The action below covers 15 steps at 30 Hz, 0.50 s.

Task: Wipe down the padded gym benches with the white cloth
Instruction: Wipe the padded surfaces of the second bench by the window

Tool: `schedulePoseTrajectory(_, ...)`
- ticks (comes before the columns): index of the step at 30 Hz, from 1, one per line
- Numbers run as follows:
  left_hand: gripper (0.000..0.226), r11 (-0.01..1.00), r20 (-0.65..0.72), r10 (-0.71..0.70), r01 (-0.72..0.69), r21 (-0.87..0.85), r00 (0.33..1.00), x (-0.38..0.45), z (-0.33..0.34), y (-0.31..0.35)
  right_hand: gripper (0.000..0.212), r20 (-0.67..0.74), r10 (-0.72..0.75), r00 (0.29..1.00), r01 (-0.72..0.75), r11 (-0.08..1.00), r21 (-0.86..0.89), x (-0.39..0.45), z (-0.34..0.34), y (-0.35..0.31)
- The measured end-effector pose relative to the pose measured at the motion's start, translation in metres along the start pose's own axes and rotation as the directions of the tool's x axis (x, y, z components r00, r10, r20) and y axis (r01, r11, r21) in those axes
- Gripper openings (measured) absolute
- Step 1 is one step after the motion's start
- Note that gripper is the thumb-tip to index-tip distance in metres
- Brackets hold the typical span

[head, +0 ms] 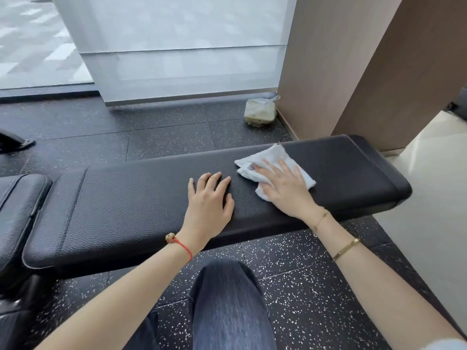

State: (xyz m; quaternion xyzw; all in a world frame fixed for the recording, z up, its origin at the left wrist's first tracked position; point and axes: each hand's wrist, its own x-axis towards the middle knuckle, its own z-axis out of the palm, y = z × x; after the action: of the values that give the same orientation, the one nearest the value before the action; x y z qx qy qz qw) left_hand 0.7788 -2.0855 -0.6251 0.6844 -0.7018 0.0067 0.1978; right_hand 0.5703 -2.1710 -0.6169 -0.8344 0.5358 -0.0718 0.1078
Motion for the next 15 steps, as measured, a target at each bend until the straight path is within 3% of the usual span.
schedulePoseTrajectory(4, 0.040, 0.999, -0.009, -0.019, 0.018, -0.035, 1.000, -0.005, -0.008, -0.003, 0.050, -0.003, 0.170, 0.985, -0.170, 0.985, -0.001, 0.025, -0.014, 0.008)
schedulePoseTrajectory(9, 0.038, 0.992, -0.070, -0.096, 0.101, 0.072, 0.993, -0.027, -0.031, -0.054, 0.053, -0.006, 0.338, 0.941, -0.338, 0.941, 0.014, 0.048, -0.010, -0.009)
schedulePoseTrajectory(15, 0.039, 0.919, -0.184, -0.342, 0.368, 0.140, 0.922, -0.055, -0.066, -0.150, 0.052, 0.025, 0.289, 0.957, -0.290, 0.957, 0.018, 0.066, 0.000, -0.054)
